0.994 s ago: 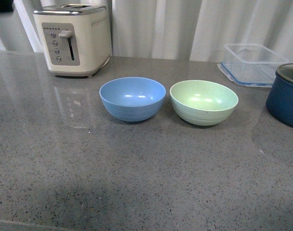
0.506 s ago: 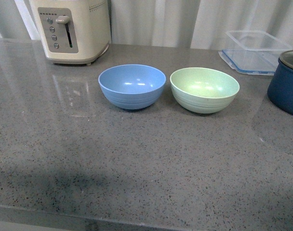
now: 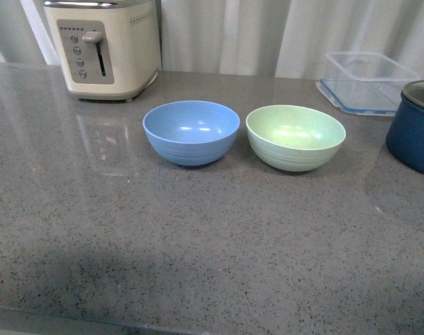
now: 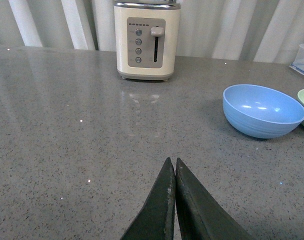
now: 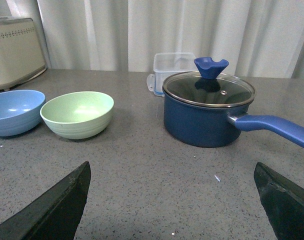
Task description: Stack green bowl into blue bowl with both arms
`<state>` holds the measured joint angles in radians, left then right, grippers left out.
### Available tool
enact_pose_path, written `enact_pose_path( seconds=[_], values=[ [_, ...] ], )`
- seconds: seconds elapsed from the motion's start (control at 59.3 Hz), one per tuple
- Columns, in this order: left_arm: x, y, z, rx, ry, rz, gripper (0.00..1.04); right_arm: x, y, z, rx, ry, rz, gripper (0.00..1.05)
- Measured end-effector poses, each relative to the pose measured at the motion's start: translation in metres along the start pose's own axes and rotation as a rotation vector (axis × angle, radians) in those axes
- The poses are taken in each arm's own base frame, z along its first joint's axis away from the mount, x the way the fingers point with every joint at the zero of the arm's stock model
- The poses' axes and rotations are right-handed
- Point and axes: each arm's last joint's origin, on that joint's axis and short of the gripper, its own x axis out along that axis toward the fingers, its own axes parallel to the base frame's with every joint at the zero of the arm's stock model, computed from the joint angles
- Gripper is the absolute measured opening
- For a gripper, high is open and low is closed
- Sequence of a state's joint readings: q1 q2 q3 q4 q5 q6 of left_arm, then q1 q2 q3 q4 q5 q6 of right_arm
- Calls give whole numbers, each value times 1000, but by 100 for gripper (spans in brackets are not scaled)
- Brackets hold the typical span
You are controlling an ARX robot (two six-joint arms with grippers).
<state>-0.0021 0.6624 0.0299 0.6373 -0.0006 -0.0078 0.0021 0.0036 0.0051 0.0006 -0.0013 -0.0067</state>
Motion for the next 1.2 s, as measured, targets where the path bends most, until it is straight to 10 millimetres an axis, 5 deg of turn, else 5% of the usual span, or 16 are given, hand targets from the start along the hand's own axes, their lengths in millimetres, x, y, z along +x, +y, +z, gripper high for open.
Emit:
enact_pose_path(
  seconds=[1.197],
  values=[
    [-43,0,-1,0,11,0,4,0,0,0,0,0,0,95]
  ],
)
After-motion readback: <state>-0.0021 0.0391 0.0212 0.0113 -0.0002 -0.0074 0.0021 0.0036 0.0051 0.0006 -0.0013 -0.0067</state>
